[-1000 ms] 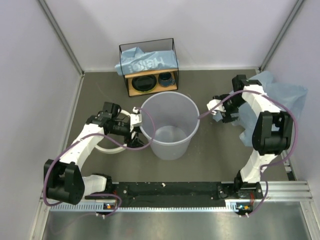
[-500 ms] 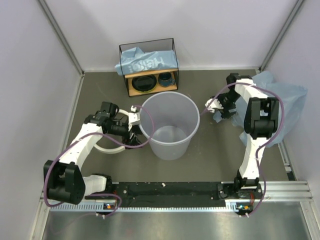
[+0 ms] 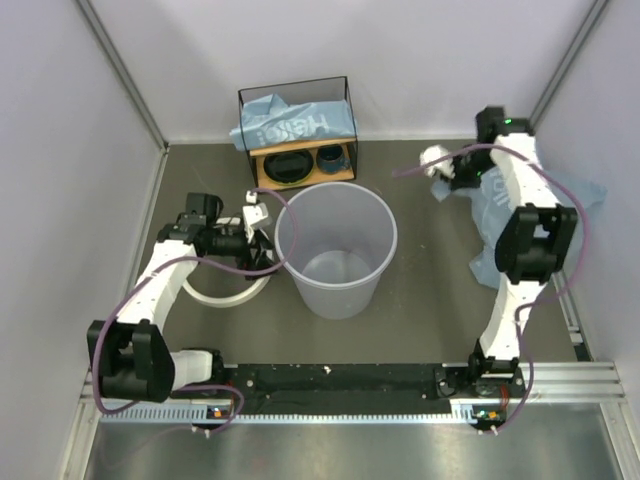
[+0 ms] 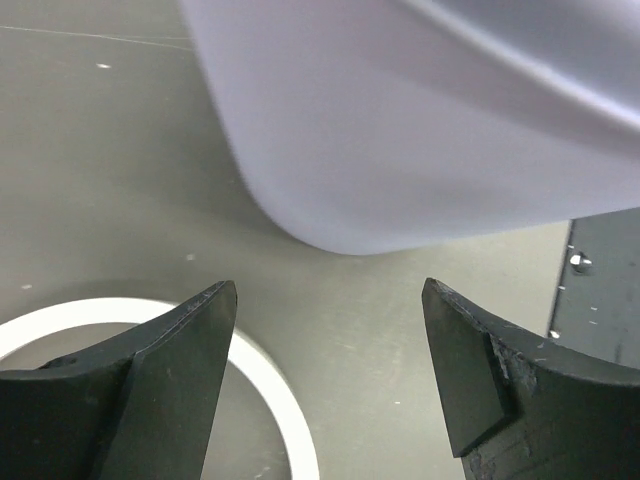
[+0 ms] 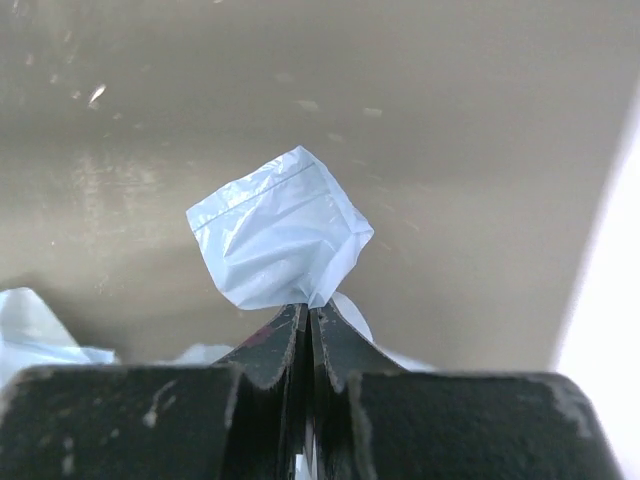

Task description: Put the trash bags into the trash bin

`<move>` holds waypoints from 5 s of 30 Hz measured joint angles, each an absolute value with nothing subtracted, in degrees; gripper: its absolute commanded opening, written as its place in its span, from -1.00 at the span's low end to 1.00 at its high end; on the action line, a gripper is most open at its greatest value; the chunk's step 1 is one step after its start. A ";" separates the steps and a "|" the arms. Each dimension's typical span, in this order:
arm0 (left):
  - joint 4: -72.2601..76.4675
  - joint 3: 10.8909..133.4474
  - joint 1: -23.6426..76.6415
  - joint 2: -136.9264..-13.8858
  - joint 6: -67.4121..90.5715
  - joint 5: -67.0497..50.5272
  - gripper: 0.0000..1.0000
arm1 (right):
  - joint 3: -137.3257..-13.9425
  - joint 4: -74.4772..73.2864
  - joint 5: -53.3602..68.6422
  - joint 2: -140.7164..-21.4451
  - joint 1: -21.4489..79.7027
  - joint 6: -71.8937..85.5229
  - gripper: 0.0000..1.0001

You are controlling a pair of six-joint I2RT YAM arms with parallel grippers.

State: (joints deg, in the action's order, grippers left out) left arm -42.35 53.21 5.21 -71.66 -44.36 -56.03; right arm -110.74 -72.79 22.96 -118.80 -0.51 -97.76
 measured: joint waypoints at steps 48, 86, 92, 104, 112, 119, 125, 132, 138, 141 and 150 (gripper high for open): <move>7.29 70.15 30.70 -63.29 10.20 -54.65 0.42 | -138.37 -5.06 25.50 -85.93 33.69 -15.55 -1.00; 4.38 78.83 14.81 -61.76 23.68 -41.98 0.33 | -102.19 -12.08 0.75 -77.01 37.52 11.20 -1.00; 2.48 74.91 3.01 -57.06 23.99 -41.80 0.34 | -100.49 -16.82 -6.28 -75.35 27.22 16.36 -1.00; -36.86 73.06 -6.42 -42.41 -8.27 -65.84 0.71 | -100.60 -21.30 -11.29 -74.65 25.69 19.31 -1.00; -43.48 65.56 6.20 -42.94 -17.78 -63.81 0.90 | -103.39 -22.52 -10.85 -75.83 25.69 20.82 -1.00; -35.35 63.70 26.20 -46.26 -18.76 -52.14 0.28 | -105.91 -23.00 -9.65 -76.97 25.69 20.84 -1.00; -27.27 66.72 31.53 -52.95 -14.15 -38.96 -1.00 | -106.94 -23.24 -7.38 -77.73 25.69 20.53 -1.00; -19.20 69.30 31.53 -63.44 -8.49 -25.56 -0.98 | -106.94 -23.20 -5.67 -78.15 25.69 19.14 -1.00; -23.20 67.31 30.13 -64.12 -9.61 -26.48 -0.01 | -106.83 -23.24 -0.51 -79.96 25.69 19.05 -1.00; -25.21 66.63 23.20 -61.34 -8.01 -33.85 0.15 | -104.90 -22.94 2.85 -79.81 25.69 18.24 -1.00; -25.43 71.11 11.46 -52.71 -2.42 -41.06 0.09 | -91.20 -22.81 13.34 -72.64 27.55 11.33 -1.00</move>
